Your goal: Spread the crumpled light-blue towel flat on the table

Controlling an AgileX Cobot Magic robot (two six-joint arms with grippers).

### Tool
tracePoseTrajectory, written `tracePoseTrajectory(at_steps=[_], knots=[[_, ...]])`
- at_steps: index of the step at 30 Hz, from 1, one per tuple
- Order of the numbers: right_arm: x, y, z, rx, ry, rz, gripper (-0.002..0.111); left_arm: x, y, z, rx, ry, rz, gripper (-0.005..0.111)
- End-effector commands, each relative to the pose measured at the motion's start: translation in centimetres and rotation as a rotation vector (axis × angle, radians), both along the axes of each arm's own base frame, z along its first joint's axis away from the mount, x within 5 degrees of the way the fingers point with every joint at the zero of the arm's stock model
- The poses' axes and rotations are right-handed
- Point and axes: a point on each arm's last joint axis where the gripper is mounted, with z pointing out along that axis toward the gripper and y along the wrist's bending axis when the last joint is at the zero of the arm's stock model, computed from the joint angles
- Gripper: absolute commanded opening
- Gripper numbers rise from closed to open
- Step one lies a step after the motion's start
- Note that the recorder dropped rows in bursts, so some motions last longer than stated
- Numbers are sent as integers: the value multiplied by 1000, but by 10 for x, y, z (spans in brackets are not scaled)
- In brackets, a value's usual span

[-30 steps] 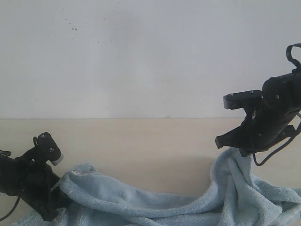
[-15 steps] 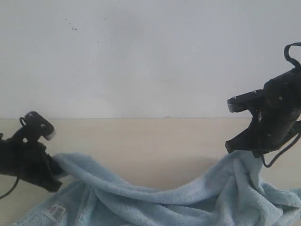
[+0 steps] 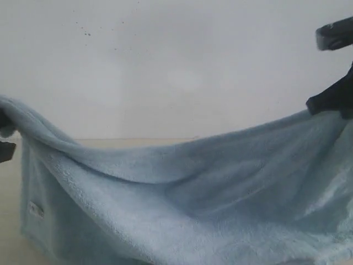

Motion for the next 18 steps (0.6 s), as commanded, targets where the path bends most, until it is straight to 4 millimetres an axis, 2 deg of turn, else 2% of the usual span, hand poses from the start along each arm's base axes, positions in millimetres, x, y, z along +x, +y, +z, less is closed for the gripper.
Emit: tracePoseTrajectory(at_steps=[1,5,8,10,12,13,16,18], knots=[[-52,-18,52,3,-134,-28,0,-54,7,28,-14,-181,14,4],[-120,-34,100,39,-348,-23,0,-101,15,56,-25,-379,40,4],[-166,-45,126,48,-535,-1,0,-127,19,70,4,-501,60,4],[-180,-49,135,33,-617,1,0,-133,20,72,35,-533,63,4],[-181,-52,137,-17,-643,-10,0,-126,19,69,52,-507,59,4],[-174,-52,135,-42,-618,-17,0,-118,19,63,62,-472,57,4],[-140,-47,117,-90,-476,-32,0,-85,15,39,86,-322,47,4],[-107,-41,97,-128,-350,-34,0,-59,12,16,100,-189,39,4]])
